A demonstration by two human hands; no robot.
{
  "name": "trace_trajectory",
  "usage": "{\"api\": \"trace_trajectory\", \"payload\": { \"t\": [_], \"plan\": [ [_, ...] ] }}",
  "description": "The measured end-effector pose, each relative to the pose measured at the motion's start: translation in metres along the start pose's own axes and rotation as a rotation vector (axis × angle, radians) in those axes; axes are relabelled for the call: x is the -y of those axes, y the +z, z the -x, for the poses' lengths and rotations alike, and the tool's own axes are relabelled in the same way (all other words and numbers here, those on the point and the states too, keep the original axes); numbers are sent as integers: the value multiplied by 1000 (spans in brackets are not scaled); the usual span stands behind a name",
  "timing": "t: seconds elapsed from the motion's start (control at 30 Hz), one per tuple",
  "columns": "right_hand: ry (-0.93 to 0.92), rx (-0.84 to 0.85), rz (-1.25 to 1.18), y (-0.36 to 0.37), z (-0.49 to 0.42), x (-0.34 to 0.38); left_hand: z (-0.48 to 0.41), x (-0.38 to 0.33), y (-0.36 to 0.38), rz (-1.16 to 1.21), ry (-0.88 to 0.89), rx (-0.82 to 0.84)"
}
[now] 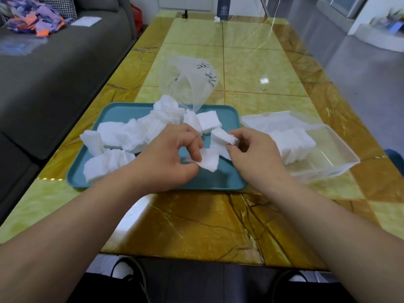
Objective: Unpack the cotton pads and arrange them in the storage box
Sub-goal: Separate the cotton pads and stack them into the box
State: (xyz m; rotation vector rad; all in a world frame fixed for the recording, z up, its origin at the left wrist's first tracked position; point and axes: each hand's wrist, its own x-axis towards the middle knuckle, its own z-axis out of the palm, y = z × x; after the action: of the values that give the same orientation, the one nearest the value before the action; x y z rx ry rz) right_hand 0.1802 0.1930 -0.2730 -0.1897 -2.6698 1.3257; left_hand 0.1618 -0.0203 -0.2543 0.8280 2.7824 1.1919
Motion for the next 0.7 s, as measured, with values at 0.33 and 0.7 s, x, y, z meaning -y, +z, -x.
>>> {"api": "trace_trajectory", "payload": {
  "t": [0.33,0.7],
  "plan": [
    [-106,117,-16,-2,5,8,2,-1,1,101,-135,84],
    [34,270,-298,-1,1,7,-4,9,2,358,-294,-19]
  ]
}}
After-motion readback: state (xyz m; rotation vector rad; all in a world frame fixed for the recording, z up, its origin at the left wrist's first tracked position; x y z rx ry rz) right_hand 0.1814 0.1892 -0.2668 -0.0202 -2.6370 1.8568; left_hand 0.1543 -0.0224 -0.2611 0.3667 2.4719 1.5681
